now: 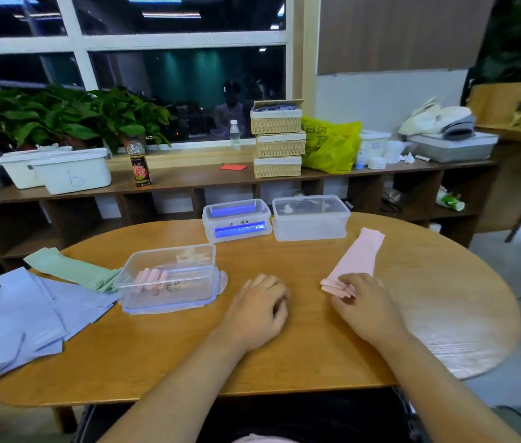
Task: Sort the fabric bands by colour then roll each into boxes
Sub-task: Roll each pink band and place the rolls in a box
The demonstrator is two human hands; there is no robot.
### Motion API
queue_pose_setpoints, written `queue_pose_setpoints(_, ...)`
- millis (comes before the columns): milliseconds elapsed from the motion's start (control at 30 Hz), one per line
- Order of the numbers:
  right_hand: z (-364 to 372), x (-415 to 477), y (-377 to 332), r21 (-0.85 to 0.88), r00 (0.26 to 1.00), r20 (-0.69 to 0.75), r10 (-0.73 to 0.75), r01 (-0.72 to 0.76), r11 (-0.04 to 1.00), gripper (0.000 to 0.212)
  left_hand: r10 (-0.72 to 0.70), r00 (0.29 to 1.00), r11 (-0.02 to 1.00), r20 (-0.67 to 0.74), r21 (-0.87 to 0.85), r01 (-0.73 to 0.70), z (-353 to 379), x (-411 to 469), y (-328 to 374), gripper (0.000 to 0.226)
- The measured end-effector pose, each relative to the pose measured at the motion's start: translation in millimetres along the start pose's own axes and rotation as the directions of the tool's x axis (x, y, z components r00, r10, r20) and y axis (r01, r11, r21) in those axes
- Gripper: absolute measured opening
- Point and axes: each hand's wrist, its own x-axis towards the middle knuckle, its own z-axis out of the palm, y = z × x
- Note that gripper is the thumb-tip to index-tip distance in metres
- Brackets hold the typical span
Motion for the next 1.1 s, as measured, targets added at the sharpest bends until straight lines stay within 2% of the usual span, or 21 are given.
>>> queue_pose_setpoints(167, 7, 10, 1, -0.049, 0.997, -0.071, -0.001, -0.003, 0.999, 0.023, -0.093, 0.996, 0.995, -0.013, -0.046, 0.092, 1, -3, -3, 0.018)
queue_pose_setpoints(333, 14, 18, -9, -0.131, 0.994, -0.108, 0.006, -0.021, 0.991, 0.025, -0.112, 0.993, 0.992, -0.023, -0.063, 0.11, -3, -3, -2, 0.016)
queue_pose_setpoints(467, 15, 20, -18, -0.141, 0.987, -0.143, -0.067, 0.047, 0.989, 0.022, -0.136, 0.99, 0.988, -0.028, -0.075, 0.133, -4, -4, -2, 0.015)
queue_pose_setpoints(500, 15, 22, -23, -0.121, 0.984, -0.147, -0.101, 0.083, 0.989, 0.021, -0.144, 0.989, 0.987, -0.03, -0.079, 0.141, -5, -4, -3, 0.015)
queue_pose_setpoints(633, 22, 29, -46, 0.148, 0.987, -0.085, -0.137, 0.148, 0.978, 0.017, -0.159, 0.986, 0.982, -0.041, -0.112, 0.153, -6, -5, -3, 0.019)
queue_pose_setpoints(733, 35, 26, -46, 0.141, 0.986, -0.022, -0.163, 0.164, 0.976, 0.017, -0.155, 0.987, 0.984, -0.031, -0.097, 0.152, -6, -7, -3, 0.021)
queue_pose_setpoints(867, 36, 20, -35, 0.126, 0.975, -0.037, -0.217, 0.22, 0.967, 0.016, -0.163, 0.987, 0.983, -0.002, -0.08, 0.162, -7, -6, -3, 0.027)
queue_pose_setpoints(967, 28, 13, -35, 0.204, 0.968, -0.02, -0.25, 0.248, 0.947, 0.013, -0.166, 0.986, 0.981, 0.017, -0.095, 0.167, -10, -6, 0, 0.038)
queue_pose_setpoints(1033, 23, 6, -41, 0.295, 0.931, 0.047, -0.361, 0.332, 0.896, 0.012, -0.141, 0.99, 0.983, 0.012, -0.121, 0.141, -13, -6, 1, 0.049)
queue_pose_setpoints(1100, 20, 1, -47, 0.364, 0.869, 0.125, -0.478, 0.408, 0.837, 0.012, -0.093, 0.995, 0.986, 0.029, -0.136, 0.096, -14, -8, 0, 0.049)
